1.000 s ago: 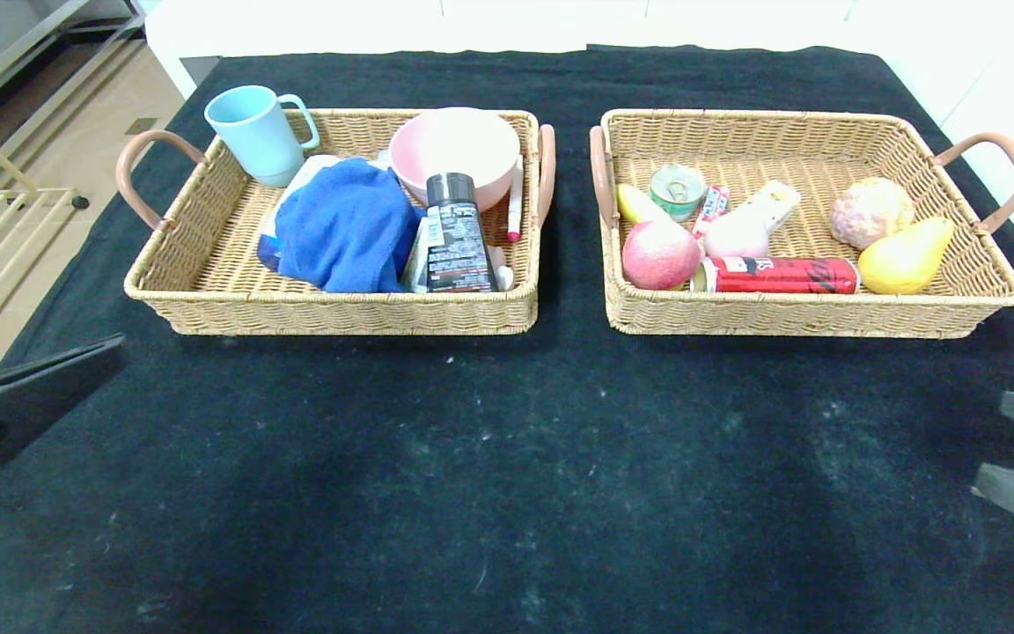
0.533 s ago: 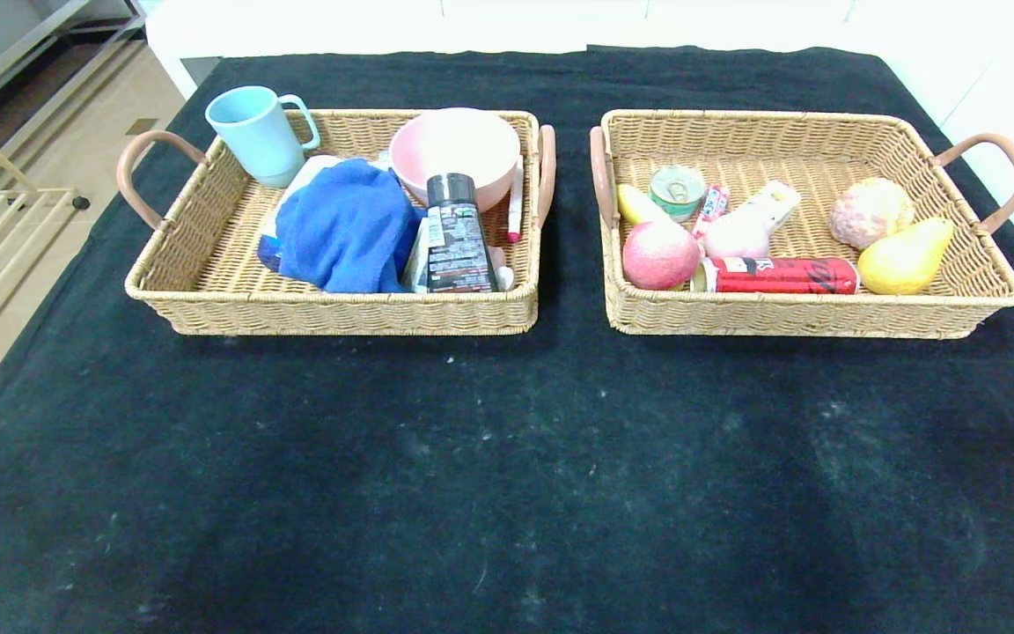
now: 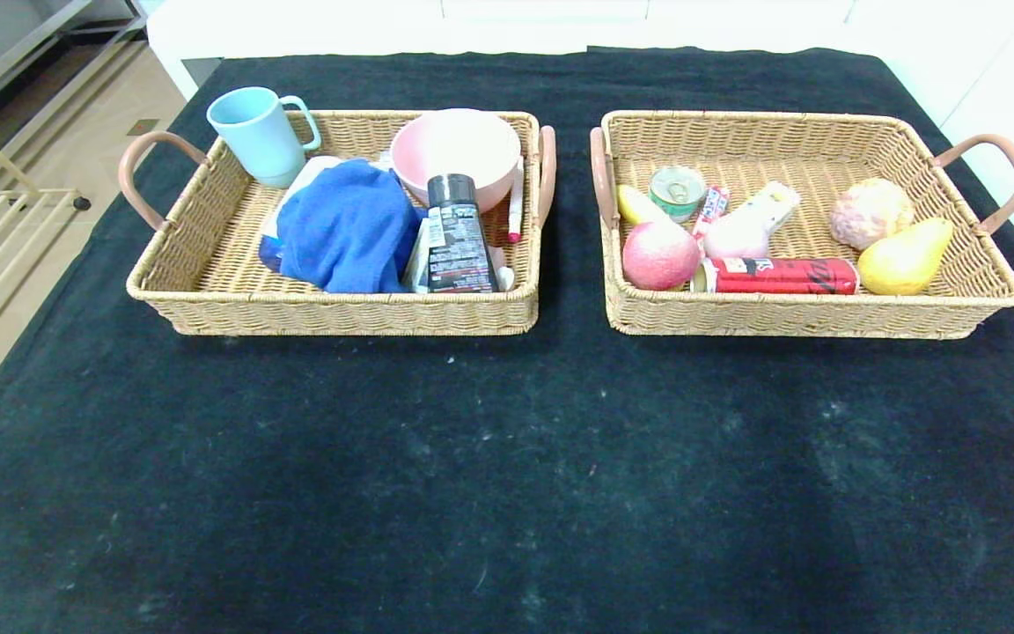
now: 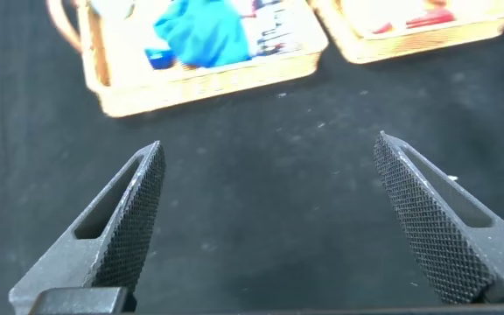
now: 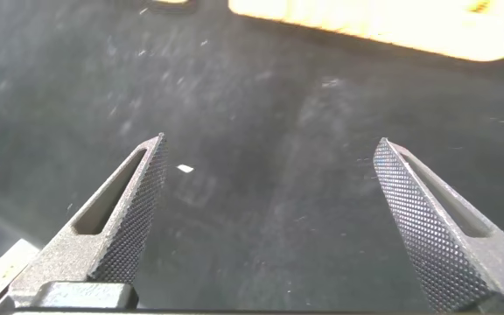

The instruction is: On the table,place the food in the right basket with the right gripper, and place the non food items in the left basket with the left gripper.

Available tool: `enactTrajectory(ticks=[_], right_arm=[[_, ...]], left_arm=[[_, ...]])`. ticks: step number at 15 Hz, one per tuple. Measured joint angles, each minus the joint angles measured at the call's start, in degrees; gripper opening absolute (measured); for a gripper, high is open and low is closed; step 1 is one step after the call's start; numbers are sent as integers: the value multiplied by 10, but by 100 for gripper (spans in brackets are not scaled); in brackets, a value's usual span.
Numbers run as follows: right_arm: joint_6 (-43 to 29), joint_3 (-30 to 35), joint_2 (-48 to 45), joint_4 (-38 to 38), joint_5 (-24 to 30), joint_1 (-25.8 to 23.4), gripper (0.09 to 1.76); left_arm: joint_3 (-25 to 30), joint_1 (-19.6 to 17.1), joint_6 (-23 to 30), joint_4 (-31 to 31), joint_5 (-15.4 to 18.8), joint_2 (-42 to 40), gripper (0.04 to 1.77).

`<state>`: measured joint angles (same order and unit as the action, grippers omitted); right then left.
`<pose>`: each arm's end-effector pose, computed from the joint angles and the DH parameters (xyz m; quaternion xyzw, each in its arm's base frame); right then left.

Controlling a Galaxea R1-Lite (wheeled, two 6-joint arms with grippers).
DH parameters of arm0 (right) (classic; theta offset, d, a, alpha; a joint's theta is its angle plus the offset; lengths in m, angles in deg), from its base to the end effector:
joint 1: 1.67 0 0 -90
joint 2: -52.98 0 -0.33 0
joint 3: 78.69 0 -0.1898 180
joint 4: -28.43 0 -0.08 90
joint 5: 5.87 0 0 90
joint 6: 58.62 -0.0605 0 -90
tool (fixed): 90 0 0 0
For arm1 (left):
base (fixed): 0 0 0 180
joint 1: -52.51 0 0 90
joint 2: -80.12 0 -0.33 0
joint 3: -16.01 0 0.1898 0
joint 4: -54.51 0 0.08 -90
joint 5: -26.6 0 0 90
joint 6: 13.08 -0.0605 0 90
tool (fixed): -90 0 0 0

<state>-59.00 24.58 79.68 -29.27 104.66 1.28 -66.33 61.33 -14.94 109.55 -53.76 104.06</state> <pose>-0.0385 0.0193 0.2755 0.0135 0.0668 0.2028 0.9768 -0.0636 -0.0004 0.3037 0.0162 -0.0319 -0.1598 0.9865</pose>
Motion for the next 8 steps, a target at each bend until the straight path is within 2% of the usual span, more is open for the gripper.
enactTrajectory(ticks=[1, 4, 8], right_arm=[[0, 8, -14, -8, 7, -18, 171], [0, 66, -61, -13, 18, -44, 171], [0, 133, -110, -12, 18, -49, 171]], left_arm=[[-1, -8, 1, 5, 23, -8, 172], [3, -36, 1, 39, 61, -32, 172], [28, -39, 7, 45, 64, -63, 172]])
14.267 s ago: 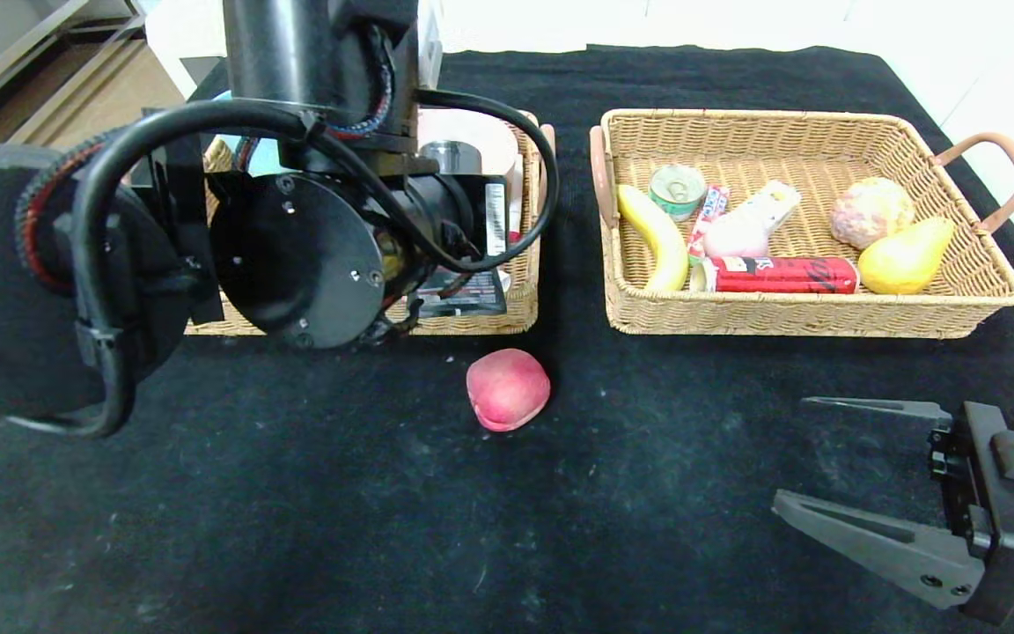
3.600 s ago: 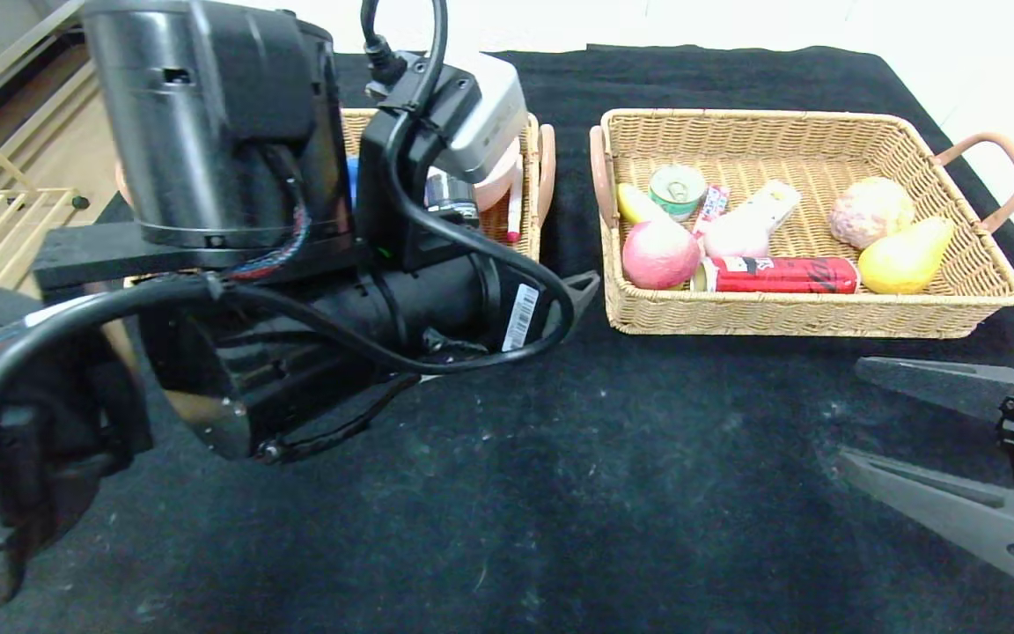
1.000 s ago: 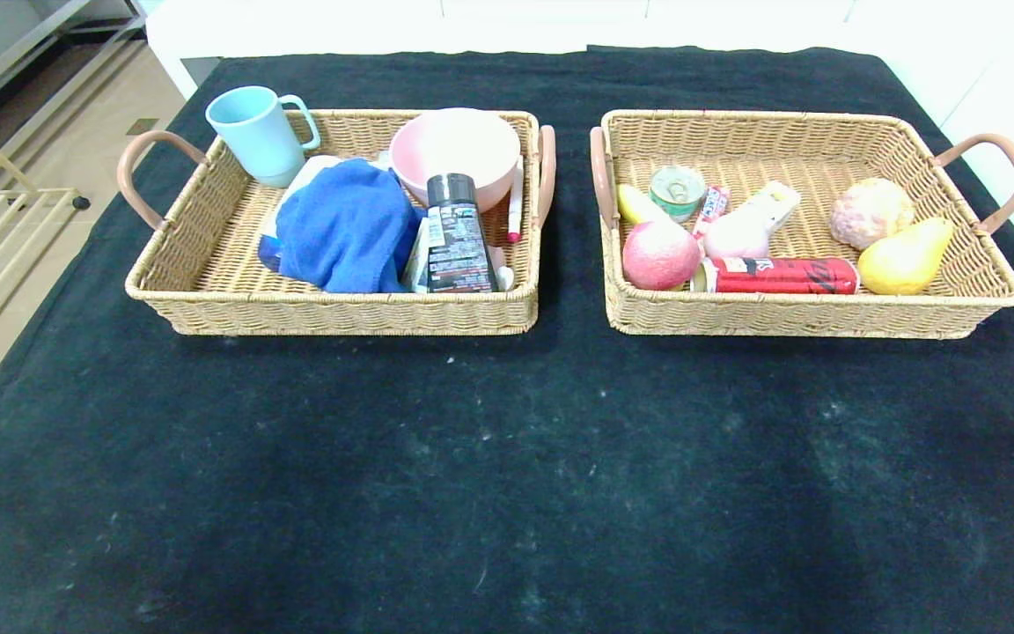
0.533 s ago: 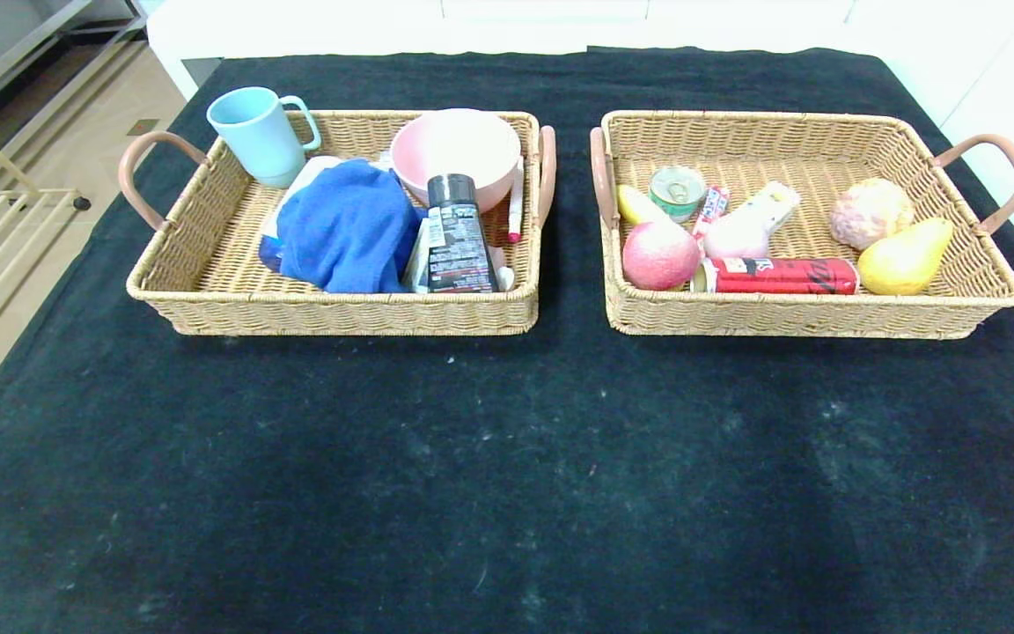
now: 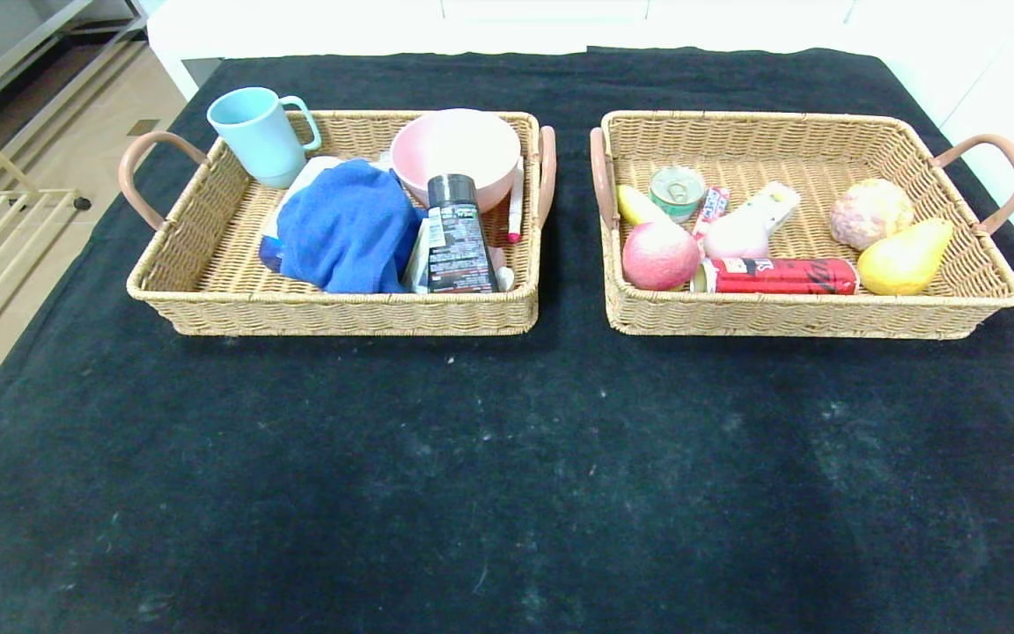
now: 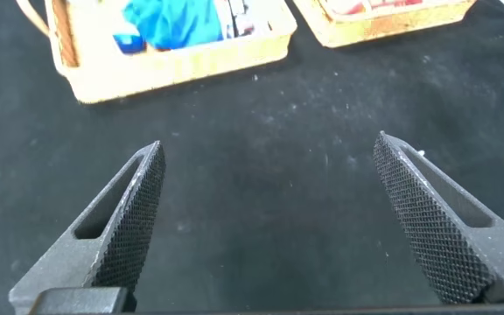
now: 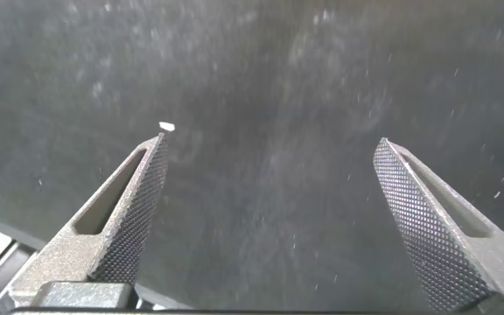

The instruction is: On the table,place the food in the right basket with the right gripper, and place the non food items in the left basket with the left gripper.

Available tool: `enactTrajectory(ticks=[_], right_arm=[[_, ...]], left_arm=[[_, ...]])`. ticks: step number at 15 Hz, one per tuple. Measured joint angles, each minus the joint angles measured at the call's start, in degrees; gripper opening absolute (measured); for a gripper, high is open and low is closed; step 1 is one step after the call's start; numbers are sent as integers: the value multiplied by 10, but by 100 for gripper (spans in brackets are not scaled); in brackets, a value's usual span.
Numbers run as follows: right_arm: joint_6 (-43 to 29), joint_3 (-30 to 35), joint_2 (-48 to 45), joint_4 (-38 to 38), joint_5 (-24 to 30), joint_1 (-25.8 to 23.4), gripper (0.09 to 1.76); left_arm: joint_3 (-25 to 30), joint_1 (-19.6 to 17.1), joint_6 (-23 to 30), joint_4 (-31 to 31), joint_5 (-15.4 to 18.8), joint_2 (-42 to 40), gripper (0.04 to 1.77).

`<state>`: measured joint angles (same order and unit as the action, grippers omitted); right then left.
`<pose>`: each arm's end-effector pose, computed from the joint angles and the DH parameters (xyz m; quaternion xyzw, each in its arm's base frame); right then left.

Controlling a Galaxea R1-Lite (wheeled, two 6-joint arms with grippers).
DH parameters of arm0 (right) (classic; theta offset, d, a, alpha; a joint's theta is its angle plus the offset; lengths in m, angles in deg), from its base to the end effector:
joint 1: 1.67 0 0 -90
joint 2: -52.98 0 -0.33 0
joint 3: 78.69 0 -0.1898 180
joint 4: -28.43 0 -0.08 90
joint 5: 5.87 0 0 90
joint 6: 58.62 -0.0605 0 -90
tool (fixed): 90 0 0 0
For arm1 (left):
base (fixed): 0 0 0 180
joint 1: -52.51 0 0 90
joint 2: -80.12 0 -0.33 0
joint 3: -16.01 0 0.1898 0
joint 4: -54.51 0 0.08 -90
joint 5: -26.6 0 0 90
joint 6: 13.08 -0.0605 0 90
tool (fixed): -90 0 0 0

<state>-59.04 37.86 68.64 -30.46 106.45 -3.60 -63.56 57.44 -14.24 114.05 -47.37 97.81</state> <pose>-0.0560 0.0249 0.2035 0.0239 0.0952 0.1758 0.9795 -0.0880 -0.0092 0.2733 0.0119 -0.0222 -0.1816 0.9830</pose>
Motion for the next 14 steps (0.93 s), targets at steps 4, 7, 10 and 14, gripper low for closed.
enactTrajectory(ticks=[4, 7, 10, 14], right_arm=[[0, 26, -39, 2, -10, 7, 171], [0, 38, -55, 2, -16, 10, 171], [0, 51, -68, 2, -17, 10, 171], [0, 58, -97, 10, -19, 14, 171]], left_arm=[[12, 1, 8, 18, 1, -14, 172], [9, -33, 0, 17, 6, -15, 172], [25, -62, -2, 18, 37, -25, 172], [102, -52, -2, -42, 39, -70, 172]])
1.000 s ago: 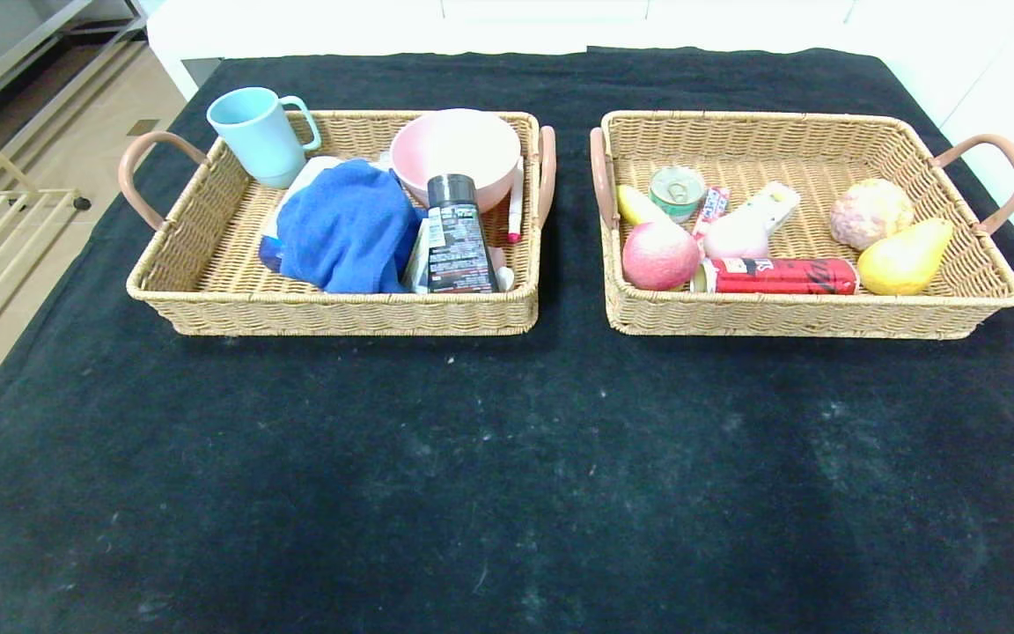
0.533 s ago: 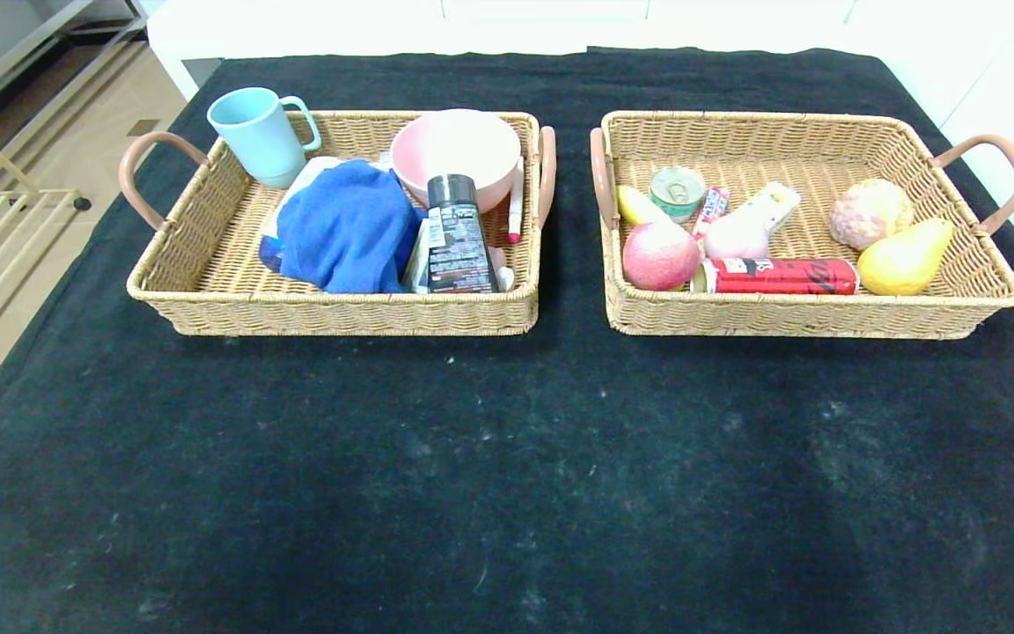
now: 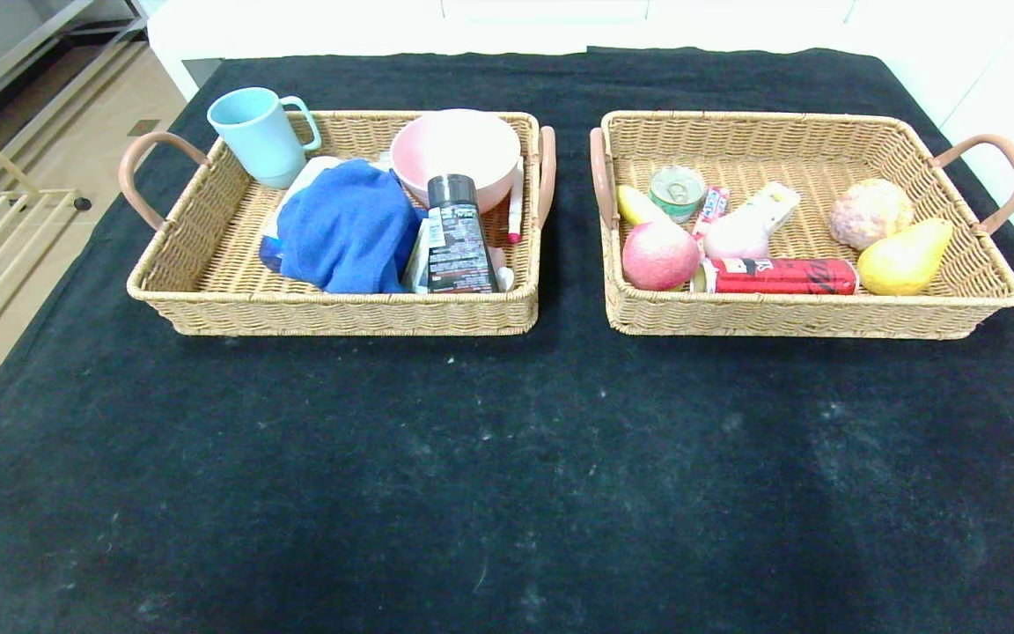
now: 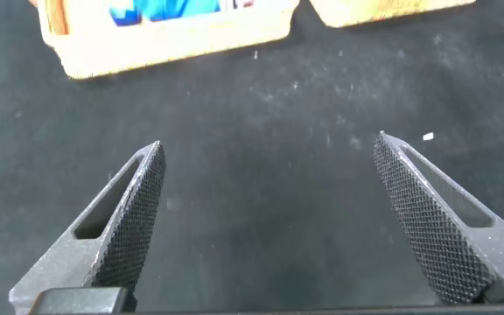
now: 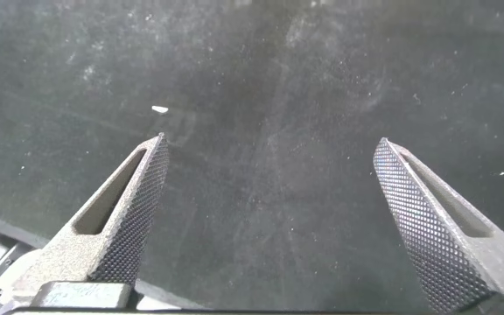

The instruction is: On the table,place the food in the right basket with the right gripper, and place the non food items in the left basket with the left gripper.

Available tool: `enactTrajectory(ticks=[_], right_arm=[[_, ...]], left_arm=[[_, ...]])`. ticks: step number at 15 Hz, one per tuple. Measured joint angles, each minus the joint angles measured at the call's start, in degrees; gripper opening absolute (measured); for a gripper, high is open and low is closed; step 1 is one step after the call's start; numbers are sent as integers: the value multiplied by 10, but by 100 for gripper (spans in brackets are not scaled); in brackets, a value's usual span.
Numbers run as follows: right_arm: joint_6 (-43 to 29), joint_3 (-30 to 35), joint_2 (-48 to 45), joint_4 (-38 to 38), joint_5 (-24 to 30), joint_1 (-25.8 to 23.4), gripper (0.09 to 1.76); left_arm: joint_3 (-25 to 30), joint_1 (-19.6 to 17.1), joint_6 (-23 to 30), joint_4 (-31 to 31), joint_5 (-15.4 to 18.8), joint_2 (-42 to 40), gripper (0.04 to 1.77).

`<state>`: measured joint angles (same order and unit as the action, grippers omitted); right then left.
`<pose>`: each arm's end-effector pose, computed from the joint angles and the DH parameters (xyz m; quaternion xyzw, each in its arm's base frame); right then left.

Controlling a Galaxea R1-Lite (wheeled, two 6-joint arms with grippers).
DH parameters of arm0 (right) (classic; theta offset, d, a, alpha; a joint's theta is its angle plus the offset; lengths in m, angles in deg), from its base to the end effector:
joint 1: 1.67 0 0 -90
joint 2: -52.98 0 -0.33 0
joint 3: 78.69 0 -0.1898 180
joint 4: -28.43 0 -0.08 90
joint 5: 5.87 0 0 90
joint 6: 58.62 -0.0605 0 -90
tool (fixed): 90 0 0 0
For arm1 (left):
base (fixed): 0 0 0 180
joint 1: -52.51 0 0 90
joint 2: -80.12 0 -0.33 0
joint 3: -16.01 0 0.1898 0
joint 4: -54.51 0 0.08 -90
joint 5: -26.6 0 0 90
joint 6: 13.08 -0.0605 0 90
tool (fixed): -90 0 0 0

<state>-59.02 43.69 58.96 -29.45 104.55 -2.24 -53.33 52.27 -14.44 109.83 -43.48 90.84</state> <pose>-0.0743 0.0218 0.1683 0.0133 0.0541 0.1719 0.9835 -0.0887 -0.0210 0.2313 0.0167 -0.0304 -0.1705 0.9848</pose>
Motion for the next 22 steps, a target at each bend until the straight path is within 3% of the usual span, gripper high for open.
enactTrajectory(ticks=[3, 6, 10, 14, 17, 22], right_arm=[[0, 22, -31, 89, 0, 4, 171], [0, 71, -52, 205, -28, 5, 171], [51, 163, -59, 333, -67, 5, 171], [90, 276, -60, 389, -137, 4, 171], [89, 330, -60, 399, -168, 5, 171], [86, 341, -60, 353, -183, 5, 171]], left_arm=[[91, 2, 3, -117, -4, -40, 172], [159, 3, 4, -186, -12, -66, 172], [228, 2, 0, -261, -60, -77, 172], [308, 2, -31, -312, -129, -67, 172], [355, 2, -50, -314, -137, -61, 172], [414, 2, -64, -314, -143, -63, 172]])
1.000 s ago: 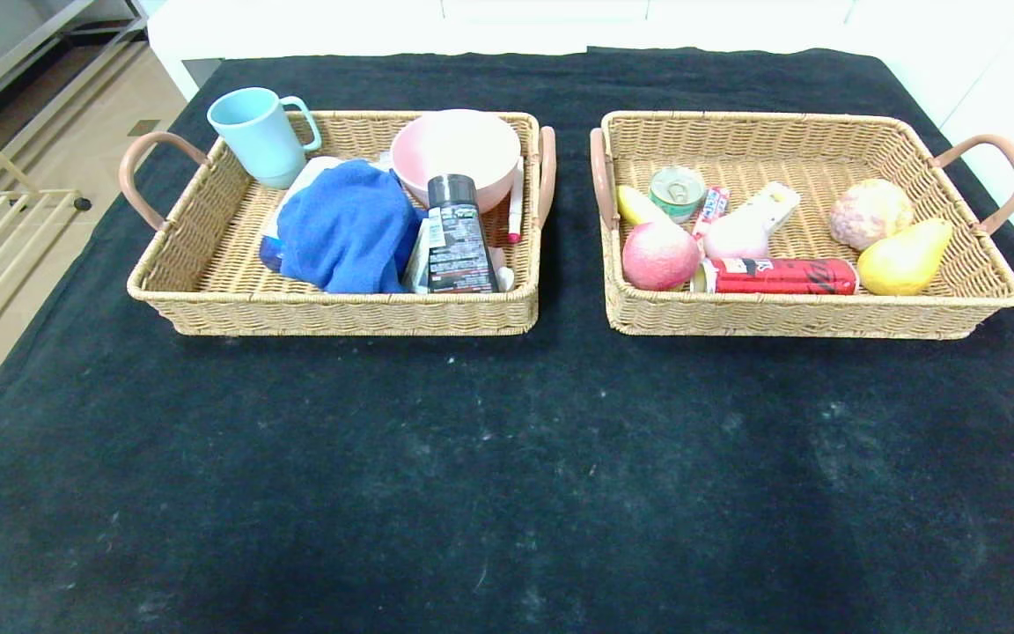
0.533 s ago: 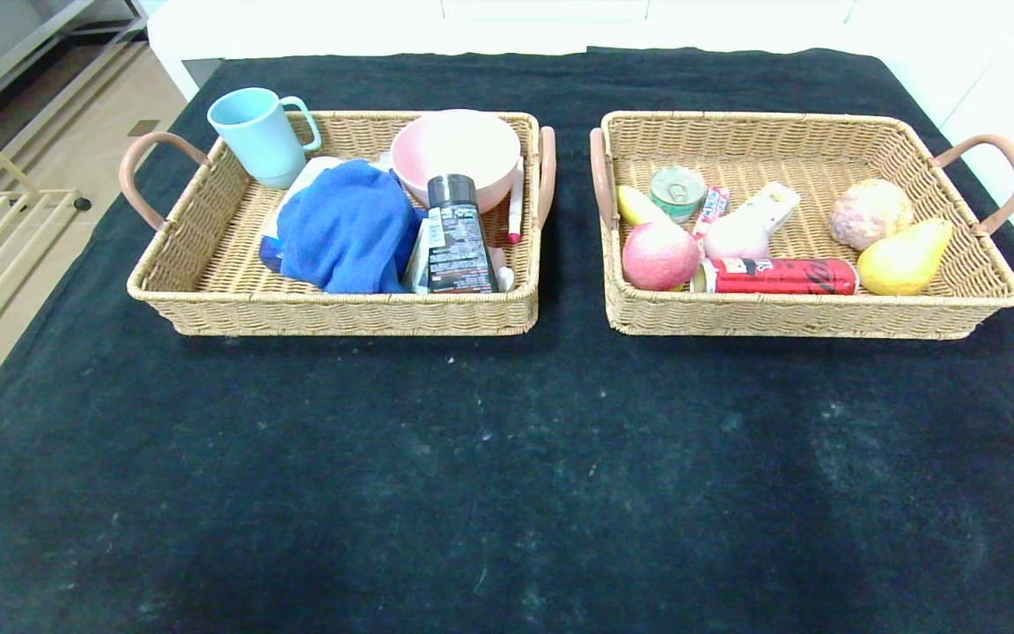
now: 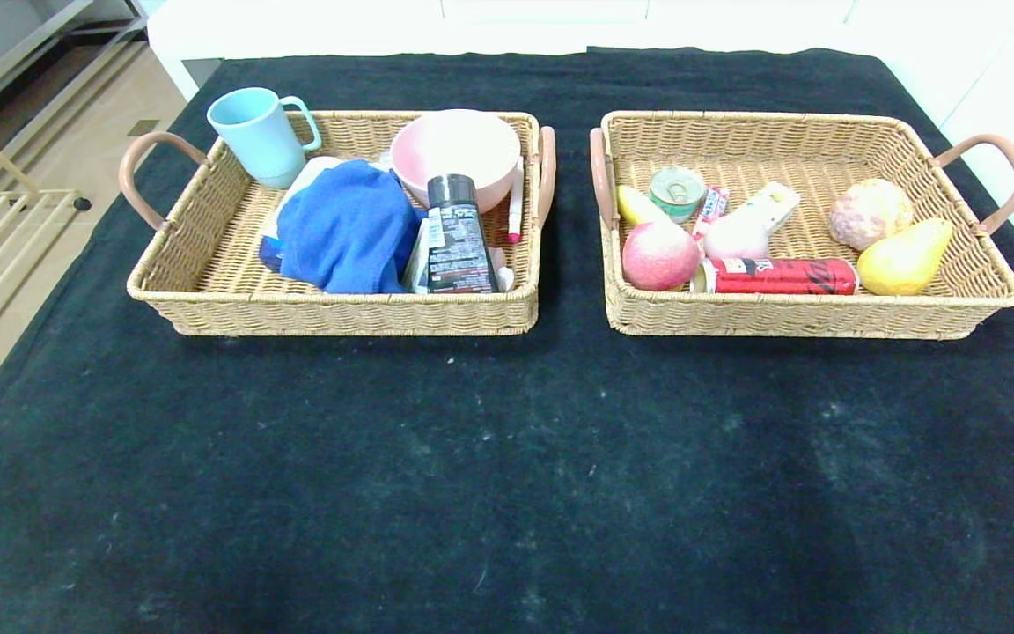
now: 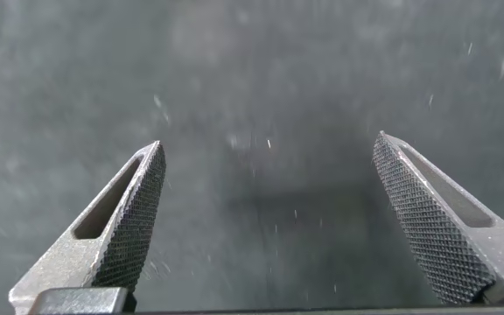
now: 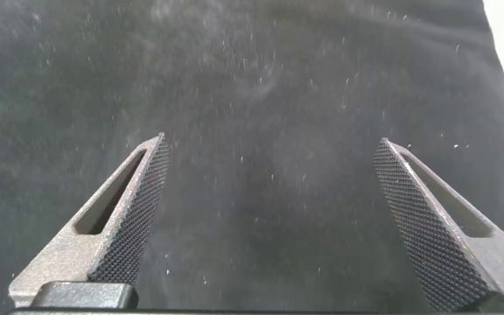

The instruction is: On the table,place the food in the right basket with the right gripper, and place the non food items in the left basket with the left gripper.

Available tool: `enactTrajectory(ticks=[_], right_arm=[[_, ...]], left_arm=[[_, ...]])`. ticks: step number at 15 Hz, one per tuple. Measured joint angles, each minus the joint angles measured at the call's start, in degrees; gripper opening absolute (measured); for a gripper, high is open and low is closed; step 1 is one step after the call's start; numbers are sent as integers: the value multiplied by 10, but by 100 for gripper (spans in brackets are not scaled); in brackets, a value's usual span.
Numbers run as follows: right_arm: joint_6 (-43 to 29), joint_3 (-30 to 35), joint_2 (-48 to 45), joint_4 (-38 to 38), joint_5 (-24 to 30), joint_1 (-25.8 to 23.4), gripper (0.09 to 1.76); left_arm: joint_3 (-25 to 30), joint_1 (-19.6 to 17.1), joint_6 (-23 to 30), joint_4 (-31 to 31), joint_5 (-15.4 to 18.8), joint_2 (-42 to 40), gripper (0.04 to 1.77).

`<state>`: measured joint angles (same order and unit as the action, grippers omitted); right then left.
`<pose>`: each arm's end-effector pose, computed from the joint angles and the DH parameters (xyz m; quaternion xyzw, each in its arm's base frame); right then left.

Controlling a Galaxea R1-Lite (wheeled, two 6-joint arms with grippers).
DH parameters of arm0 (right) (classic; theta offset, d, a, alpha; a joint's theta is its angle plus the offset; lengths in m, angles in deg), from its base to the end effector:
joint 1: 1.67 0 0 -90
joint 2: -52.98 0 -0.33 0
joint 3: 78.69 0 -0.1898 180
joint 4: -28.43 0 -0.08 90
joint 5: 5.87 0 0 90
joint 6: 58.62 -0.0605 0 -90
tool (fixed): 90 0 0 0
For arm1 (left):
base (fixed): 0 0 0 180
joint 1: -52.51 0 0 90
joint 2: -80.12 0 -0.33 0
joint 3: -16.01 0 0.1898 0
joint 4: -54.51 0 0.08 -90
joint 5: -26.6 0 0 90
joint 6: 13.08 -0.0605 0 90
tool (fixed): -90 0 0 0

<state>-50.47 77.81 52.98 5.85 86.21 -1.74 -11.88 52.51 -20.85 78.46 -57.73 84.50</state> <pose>-0.0155 0.0022 0.0779 -0.0712 -0.0093 0.0169 0.9973 -0.0148 -0.0060 0.0998 0.0675 0.0005 -0.0496 0.9965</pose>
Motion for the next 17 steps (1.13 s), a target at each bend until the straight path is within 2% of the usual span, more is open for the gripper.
enactTrajectory(ticks=[6, 10, 12, 17], right_arm=[[-3, 1, 0, -1, 1, 1, 171], [-4, 1, 0, -1, 3, 1, 171], [-10, 1, 0, -1, 5, 1, 171], [-71, 1, 0, -5, -13, 1, 171]], left_arm=[[20, 0, 2, 7, 5, -12, 172], [31, 0, -15, 18, -33, -31, 172], [36, 0, -11, 16, -35, -39, 172], [38, 0, 64, 14, -53, -43, 172]])
